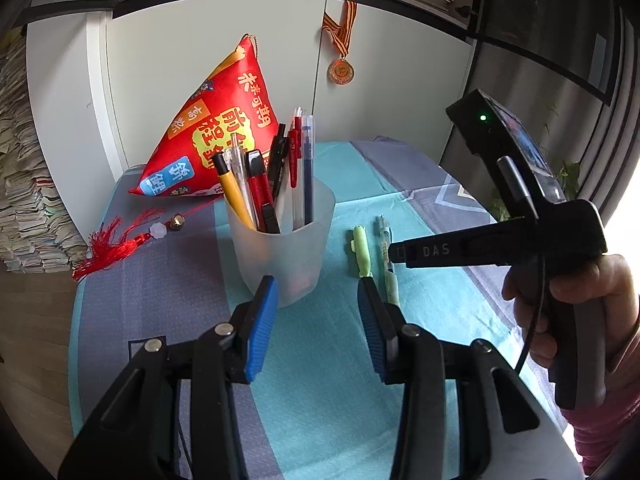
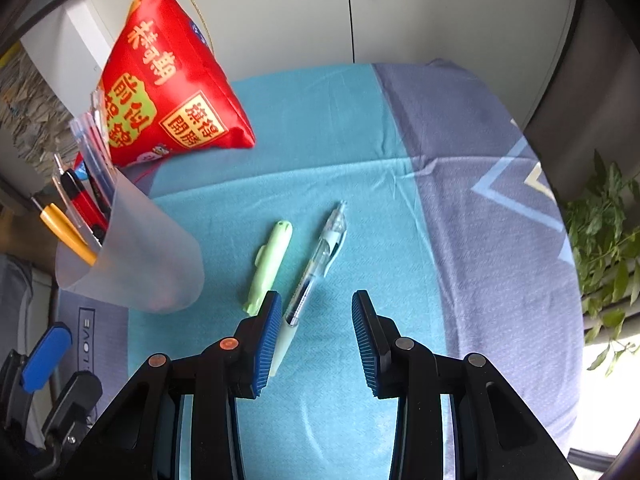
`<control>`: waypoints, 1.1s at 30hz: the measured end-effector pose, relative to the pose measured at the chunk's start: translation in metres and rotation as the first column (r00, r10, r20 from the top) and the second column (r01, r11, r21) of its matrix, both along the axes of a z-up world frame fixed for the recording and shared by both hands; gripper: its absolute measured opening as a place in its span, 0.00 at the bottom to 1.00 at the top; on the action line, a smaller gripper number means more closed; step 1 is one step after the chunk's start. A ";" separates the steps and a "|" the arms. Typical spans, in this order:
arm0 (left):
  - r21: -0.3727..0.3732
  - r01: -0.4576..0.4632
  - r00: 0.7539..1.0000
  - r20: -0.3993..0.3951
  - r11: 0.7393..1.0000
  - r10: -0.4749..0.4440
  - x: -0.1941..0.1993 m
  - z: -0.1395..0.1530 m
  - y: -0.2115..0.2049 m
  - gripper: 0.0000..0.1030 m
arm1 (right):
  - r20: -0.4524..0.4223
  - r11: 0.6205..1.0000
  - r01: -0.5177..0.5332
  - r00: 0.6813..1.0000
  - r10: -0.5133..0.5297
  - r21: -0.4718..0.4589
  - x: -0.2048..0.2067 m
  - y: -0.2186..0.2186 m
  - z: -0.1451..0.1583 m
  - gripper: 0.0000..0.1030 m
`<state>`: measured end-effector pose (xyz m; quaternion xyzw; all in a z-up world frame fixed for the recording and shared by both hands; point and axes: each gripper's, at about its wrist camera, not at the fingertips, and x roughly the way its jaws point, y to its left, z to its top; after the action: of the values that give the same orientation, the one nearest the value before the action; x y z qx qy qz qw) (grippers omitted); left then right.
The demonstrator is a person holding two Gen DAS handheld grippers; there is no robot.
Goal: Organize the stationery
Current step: 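Move the left gripper to the green highlighter while the right reaches the clear pen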
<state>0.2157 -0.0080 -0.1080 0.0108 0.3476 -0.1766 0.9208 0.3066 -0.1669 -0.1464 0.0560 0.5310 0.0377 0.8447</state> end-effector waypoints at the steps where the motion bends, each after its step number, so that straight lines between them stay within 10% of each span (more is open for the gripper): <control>1: 0.003 0.003 1.000 -0.001 1.000 -0.003 0.000 -0.001 -0.001 0.38 | -0.005 1.000 0.001 1.000 -0.001 -0.003 0.001 0.001 -0.003 0.36; 11: 0.018 0.019 1.000 -0.020 1.000 -0.019 0.001 -0.007 -0.010 0.38 | -0.035 1.000 -0.007 0.999 0.007 -0.014 0.008 0.002 -0.021 0.35; 13: 0.019 0.029 0.999 -0.022 0.999 -0.029 0.001 -0.008 -0.014 0.38 | -0.028 1.000 -0.022 0.999 0.022 -0.015 0.008 0.002 -0.022 0.18; 20: 0.029 0.090 0.995 -0.037 0.995 -0.089 0.007 -0.010 -0.041 0.38 | 0.019 0.994 0.037 0.999 -0.035 -0.103 0.001 -0.015 -0.007 0.11; 33: 0.180 0.029 0.992 -0.128 0.983 -0.006 0.080 -0.050 -0.114 0.33 | -0.007 0.988 0.144 0.990 -0.144 0.058 -0.031 -0.081 -0.011 0.11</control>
<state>0.2954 -0.1218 -0.1579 0.0867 0.4201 -0.1526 0.8903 0.2755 -0.2483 -0.1574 0.1188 0.5256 -0.0079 0.8424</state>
